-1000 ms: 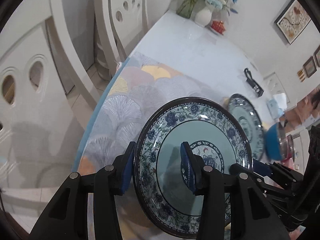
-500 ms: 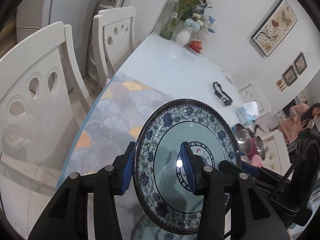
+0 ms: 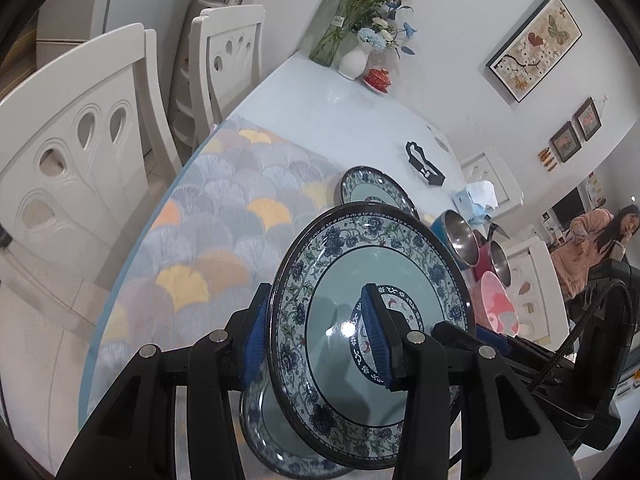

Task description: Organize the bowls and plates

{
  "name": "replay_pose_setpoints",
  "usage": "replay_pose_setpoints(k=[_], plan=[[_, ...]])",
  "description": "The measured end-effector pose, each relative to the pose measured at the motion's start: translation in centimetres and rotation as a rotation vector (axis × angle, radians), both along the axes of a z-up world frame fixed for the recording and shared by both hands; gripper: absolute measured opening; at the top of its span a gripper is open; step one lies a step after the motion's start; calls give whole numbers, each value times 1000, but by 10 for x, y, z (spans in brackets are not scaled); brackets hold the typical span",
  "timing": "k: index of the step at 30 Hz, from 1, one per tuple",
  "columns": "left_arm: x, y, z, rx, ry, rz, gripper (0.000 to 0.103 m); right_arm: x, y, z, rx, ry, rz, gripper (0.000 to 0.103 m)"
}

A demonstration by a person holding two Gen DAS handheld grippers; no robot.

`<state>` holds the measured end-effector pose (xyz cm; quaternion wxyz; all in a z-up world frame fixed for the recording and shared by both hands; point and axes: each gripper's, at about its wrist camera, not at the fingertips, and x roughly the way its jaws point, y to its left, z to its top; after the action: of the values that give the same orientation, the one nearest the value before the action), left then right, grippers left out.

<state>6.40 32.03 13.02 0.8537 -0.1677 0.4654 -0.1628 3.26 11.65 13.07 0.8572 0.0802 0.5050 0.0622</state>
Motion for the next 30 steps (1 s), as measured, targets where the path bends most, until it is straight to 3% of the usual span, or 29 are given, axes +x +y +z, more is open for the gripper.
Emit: replay_pose_setpoints(k=[13, 23, 30], plan=[[-37, -13, -14, 26, 55, 4, 40, -36, -13, -11, 21, 51, 4, 38], [-56, -16, -39, 50, 110, -1, 40, -53, -12, -42, 28, 132, 11, 38], [-63, -20, -61, 108, 136, -31, 40, -57, -12, -69, 46, 201, 0, 39]])
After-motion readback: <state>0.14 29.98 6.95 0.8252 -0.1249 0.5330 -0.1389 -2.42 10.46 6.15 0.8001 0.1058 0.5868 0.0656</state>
